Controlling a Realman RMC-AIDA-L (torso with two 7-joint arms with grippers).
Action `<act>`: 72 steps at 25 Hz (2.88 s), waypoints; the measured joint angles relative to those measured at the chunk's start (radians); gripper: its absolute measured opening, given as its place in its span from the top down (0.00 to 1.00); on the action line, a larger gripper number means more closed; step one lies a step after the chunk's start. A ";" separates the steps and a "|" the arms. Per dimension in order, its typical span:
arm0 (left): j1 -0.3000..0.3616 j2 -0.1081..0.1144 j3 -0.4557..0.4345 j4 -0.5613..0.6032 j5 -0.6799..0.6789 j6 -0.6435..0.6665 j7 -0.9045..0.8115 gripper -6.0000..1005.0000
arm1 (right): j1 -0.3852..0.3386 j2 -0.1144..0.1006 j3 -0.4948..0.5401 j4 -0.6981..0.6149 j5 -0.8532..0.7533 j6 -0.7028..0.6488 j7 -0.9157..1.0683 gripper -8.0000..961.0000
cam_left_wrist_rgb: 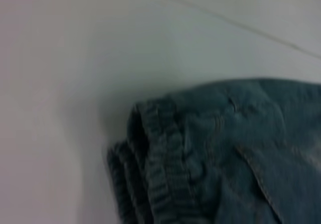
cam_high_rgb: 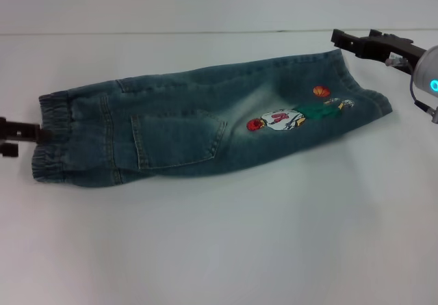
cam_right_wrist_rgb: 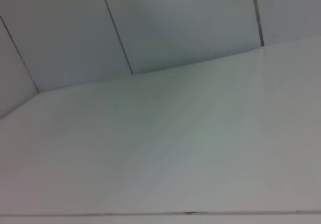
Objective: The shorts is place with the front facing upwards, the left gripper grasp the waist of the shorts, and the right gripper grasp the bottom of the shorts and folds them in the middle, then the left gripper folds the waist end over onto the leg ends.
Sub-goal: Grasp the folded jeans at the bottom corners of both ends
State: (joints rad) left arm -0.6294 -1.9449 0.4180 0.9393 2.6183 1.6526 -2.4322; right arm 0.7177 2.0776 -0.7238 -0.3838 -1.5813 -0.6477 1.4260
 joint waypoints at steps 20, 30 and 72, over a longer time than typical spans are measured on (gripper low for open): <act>0.000 -0.008 -0.004 -0.001 0.096 0.045 -0.119 0.11 | -0.021 0.008 -0.001 -0.004 0.088 -0.089 -0.057 0.03; -0.023 -0.001 0.001 -0.045 0.099 0.042 -0.129 0.11 | -0.022 0.008 -0.001 -0.010 0.093 -0.102 -0.069 0.03; -0.044 0.002 0.005 -0.194 0.135 -0.116 -0.234 0.12 | -0.031 0.012 -0.003 0.000 0.191 -0.165 -0.106 0.03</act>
State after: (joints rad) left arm -0.6729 -1.9433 0.4233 0.7456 2.7535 1.5361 -2.6659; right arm 0.6868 2.0892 -0.7266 -0.3841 -1.3902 -0.8130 1.3200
